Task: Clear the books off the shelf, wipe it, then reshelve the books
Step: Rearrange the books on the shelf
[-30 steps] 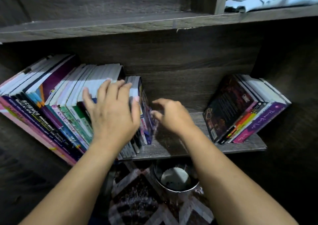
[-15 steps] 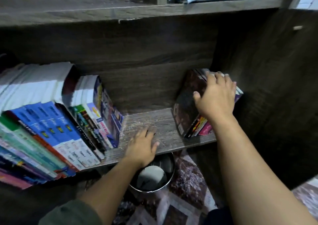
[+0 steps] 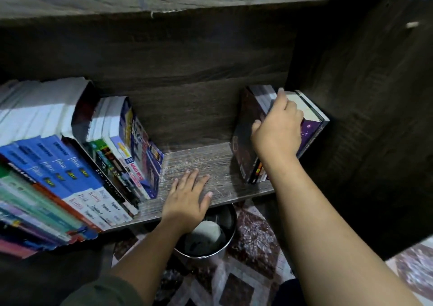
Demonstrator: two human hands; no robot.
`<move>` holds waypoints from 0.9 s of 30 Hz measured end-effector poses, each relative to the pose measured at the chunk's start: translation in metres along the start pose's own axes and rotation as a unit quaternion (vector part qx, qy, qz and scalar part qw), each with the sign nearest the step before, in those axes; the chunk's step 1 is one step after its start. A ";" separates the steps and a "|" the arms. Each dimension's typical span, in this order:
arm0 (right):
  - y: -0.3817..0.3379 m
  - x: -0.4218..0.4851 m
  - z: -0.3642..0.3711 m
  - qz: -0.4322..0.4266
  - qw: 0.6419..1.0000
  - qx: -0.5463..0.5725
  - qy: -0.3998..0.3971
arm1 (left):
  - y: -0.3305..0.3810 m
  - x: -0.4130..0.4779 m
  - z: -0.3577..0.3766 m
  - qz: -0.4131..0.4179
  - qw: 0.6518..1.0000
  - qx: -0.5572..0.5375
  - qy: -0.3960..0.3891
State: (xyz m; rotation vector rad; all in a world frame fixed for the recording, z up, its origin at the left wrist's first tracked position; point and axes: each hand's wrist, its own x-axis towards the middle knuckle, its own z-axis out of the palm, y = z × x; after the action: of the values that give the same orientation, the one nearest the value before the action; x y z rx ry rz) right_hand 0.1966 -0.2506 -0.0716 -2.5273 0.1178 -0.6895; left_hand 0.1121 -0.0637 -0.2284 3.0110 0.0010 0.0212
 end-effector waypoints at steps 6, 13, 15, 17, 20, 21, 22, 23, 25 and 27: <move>-0.003 -0.017 -0.001 0.105 0.980 0.166 -0.002 | 0.004 -0.001 -0.011 -0.009 0.998 -0.015 -0.062; -0.024 -0.029 0.004 0.055 0.979 0.191 -0.047 | -0.005 -0.036 -0.124 0.062 0.982 0.132 0.119; -0.039 -0.036 0.006 0.039 0.976 0.205 -0.057 | -0.017 -0.046 -0.157 0.048 0.964 0.164 0.203; -0.057 -0.046 0.010 0.024 0.971 0.230 -0.057 | -0.028 -0.056 -0.182 -0.018 0.947 0.175 0.267; -0.085 -0.068 0.020 0.003 0.957 0.282 -0.065 | -0.033 -0.069 -0.200 -0.127 0.912 0.141 0.364; -0.095 -0.074 0.024 0.000 0.953 0.294 -0.070 | -0.034 -0.073 -0.203 -0.153 0.900 0.131 0.387; -0.103 -0.080 0.027 -0.002 0.950 0.302 -0.074 | -0.036 -0.076 -0.205 -0.166 0.889 0.121 0.409; -0.111 -0.085 0.031 -0.003 0.949 0.307 -0.077 | -0.040 -0.078 -0.209 -0.174 0.883 0.112 0.422; -0.124 -0.094 0.038 0.001 0.946 0.312 -0.086 | -0.053 -0.081 -0.214 -0.187 0.883 0.096 0.419; -0.137 -0.101 0.045 -0.004 0.948 0.298 -0.111 | -0.066 -0.082 -0.215 -0.188 0.894 0.096 0.395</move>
State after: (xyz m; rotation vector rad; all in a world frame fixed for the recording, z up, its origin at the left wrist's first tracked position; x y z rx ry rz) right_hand 0.1243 -0.0905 -0.0825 -1.9977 -0.1588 -0.3630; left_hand 0.0267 0.0291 -0.0253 2.8805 0.6894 1.2485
